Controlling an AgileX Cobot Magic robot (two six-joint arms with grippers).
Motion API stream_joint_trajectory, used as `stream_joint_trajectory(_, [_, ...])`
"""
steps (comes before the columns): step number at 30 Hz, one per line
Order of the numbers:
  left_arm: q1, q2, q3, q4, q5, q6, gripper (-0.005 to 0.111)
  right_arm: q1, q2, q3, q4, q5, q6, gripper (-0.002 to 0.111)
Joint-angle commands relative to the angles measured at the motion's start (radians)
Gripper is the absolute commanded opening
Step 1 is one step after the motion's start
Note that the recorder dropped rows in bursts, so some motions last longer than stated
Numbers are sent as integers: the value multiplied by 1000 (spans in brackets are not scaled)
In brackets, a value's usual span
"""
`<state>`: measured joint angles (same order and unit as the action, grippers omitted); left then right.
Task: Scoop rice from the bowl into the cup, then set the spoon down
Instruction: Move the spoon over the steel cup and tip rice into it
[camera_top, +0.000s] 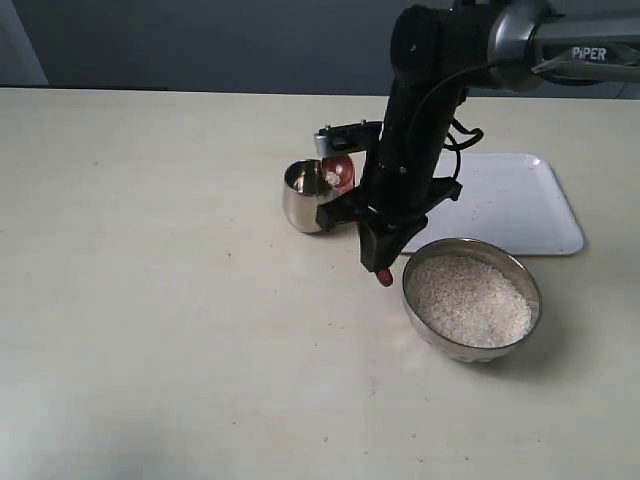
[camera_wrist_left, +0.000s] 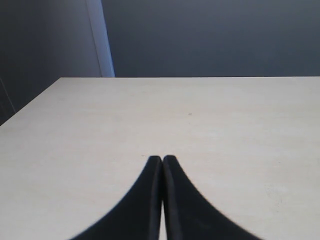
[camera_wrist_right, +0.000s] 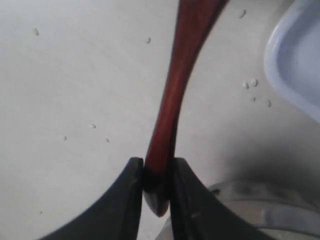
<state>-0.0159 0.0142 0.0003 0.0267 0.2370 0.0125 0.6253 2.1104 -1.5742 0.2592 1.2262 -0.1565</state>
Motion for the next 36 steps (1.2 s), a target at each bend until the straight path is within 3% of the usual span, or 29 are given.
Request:
stream_joint_trajectory(1, [-7, 1, 0, 2, -6, -3, 1, 6, -2, -16, -14, -5, 8, -1])
stream_joint_trajectory(36, [-7, -1, 0, 2, -6, -3, 1, 74, 19, -48, -243, -5, 58, -1])
